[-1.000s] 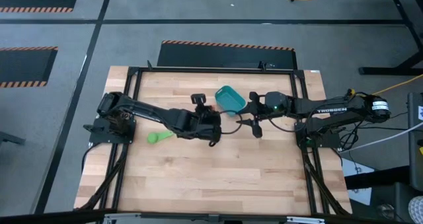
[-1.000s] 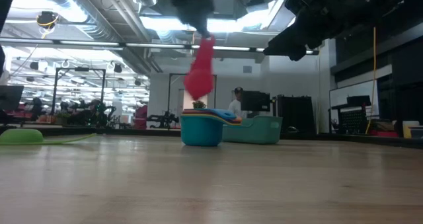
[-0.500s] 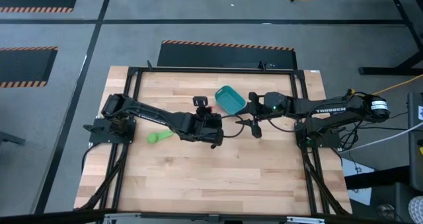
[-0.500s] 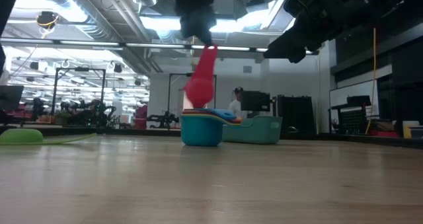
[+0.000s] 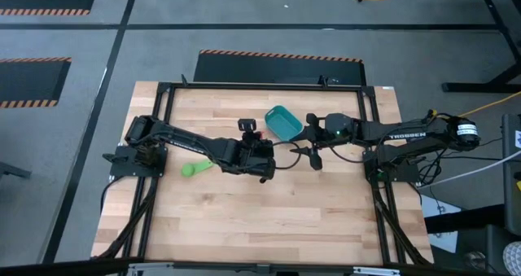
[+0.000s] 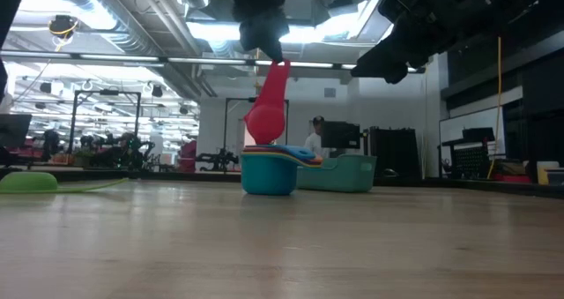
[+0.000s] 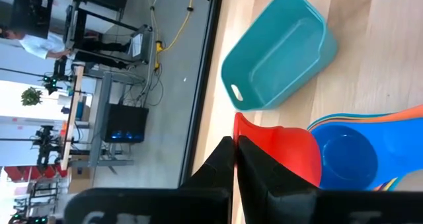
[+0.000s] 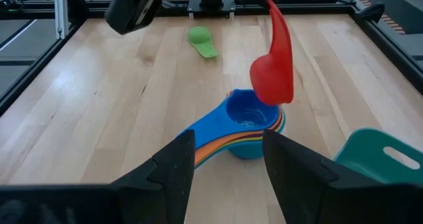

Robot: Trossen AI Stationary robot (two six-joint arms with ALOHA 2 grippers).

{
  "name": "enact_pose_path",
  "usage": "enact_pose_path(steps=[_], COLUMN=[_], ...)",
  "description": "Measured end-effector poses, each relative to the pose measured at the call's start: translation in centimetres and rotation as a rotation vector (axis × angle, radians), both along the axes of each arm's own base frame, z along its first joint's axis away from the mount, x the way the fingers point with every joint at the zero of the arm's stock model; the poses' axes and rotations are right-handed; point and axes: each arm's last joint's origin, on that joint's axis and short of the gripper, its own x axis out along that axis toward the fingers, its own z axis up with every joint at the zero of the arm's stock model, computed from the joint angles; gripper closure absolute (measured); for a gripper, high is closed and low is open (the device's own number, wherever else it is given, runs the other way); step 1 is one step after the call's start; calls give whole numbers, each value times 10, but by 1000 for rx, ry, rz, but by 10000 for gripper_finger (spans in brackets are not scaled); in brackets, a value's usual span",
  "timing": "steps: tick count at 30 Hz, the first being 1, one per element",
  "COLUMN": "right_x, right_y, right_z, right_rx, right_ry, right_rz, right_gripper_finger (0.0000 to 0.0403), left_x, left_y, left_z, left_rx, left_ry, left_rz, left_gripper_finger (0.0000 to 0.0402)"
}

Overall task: Nest measuring cups in basket
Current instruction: Stack the red measuring cup on top of the blue measuring cup

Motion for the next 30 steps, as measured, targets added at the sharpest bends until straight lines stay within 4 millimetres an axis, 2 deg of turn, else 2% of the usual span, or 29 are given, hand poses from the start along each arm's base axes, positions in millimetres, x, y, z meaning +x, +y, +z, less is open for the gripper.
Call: enact_pose_path(steps=[18, 30], right_x=[0, 0], right_y=[0, 0], right_z=[0, 0], right_rx=[0, 0], right_ry=[0, 0], right_rz=[0, 0], right_gripper_finger=[221, 221], left_x=[0, 1], left_y=[0, -1], left_z=[0, -2], left_rx=[-29, -87], left_ry=[-13, -2], left_rz=[4, -19], left_gripper_finger=[401, 376])
